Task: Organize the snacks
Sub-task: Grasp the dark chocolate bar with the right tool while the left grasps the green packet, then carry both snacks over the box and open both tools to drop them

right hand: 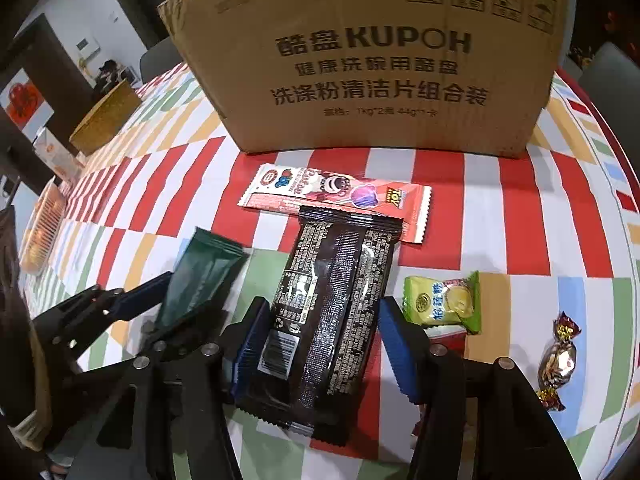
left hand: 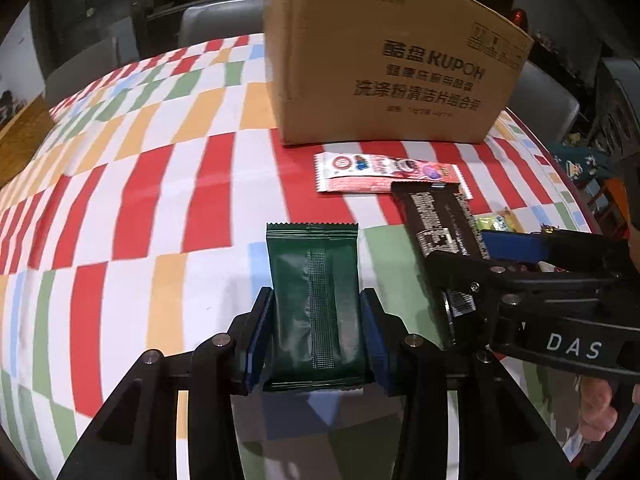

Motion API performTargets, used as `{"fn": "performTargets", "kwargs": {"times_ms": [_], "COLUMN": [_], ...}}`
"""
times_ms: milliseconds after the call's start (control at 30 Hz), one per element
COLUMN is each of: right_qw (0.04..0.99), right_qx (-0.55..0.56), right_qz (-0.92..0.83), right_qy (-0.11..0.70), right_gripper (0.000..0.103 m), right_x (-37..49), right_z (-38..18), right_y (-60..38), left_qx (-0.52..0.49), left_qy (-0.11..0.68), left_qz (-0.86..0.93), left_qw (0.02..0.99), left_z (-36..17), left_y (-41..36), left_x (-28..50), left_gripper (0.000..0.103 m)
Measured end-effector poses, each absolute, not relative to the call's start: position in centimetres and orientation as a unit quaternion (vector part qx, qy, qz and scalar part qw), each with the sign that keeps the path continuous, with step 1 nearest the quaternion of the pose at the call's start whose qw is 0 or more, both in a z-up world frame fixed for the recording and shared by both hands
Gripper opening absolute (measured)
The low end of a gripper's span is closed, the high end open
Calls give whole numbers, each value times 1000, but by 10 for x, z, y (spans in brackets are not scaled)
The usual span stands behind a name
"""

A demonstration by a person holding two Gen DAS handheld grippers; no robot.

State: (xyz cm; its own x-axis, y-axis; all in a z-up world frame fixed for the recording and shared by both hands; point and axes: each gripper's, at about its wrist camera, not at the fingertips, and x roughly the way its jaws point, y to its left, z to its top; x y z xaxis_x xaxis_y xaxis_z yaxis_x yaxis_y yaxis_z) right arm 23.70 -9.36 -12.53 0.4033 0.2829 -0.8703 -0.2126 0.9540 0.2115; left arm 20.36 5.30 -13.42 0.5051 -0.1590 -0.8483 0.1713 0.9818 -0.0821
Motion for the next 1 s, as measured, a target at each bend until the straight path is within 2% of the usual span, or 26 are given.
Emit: {"fn": "performTargets", "kwargs": {"times_ms": [433, 733, 1000], "right_qw": [848, 845, 859], "right_qx": [-32, -2, 9], "right_qz": [140, 155, 159], "right_qy": [510, 512, 487], "right_gripper": [57, 56, 56], "right_x": [235, 232, 219], "right_z": [-128, -126, -101], "right_y": [-73, -83, -97], "left_qx": [-36, -45, -45], "left_qy": [458, 451, 430], "left_qz": [-66, -63, -67], "left_qw": [886, 889, 899], "left_z": [-105, -98, -78], "left_y": [70, 67, 61], "left_x": [187, 177, 172], "left_gripper": [42, 42, 42]}}
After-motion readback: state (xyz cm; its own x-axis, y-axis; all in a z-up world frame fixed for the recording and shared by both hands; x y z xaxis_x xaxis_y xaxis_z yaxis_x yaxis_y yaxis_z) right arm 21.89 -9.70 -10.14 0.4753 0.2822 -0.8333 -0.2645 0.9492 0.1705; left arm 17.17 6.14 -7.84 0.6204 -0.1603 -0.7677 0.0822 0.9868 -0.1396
